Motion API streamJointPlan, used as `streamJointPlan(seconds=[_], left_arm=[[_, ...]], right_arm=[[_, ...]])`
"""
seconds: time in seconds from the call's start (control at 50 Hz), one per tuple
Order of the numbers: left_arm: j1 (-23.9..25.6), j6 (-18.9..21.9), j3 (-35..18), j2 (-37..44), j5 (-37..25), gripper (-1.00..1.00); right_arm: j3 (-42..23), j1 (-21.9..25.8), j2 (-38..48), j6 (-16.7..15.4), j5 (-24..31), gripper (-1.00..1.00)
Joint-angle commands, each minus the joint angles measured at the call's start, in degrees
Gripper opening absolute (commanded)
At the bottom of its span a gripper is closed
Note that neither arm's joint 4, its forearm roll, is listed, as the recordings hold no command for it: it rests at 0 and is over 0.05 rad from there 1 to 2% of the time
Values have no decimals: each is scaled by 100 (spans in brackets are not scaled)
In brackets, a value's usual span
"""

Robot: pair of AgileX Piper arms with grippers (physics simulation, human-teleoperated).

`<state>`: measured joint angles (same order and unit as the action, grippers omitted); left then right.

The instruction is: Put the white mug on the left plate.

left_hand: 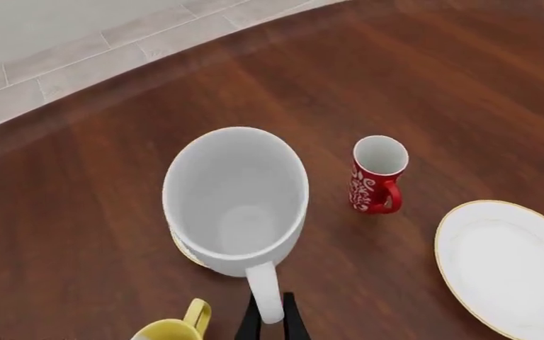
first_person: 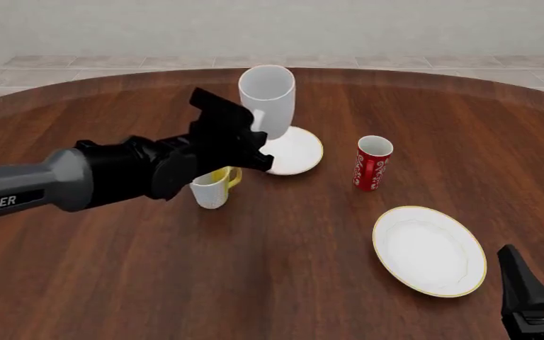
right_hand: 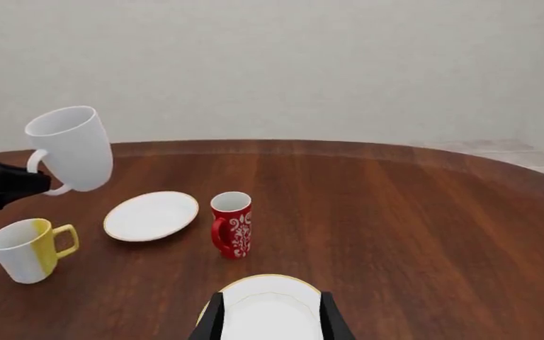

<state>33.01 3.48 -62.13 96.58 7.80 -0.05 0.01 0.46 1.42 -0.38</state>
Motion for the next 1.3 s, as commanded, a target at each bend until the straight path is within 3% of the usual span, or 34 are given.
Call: streamJointPlan(seconds=[0.02,1.3], left_arm=[[-171,56,-161,187,57,-100],[-140,175,-1137,1079,-154,-100]], right_arm=[[1,-3,4,12,0,100],[1,-33,0,37,10,100]])
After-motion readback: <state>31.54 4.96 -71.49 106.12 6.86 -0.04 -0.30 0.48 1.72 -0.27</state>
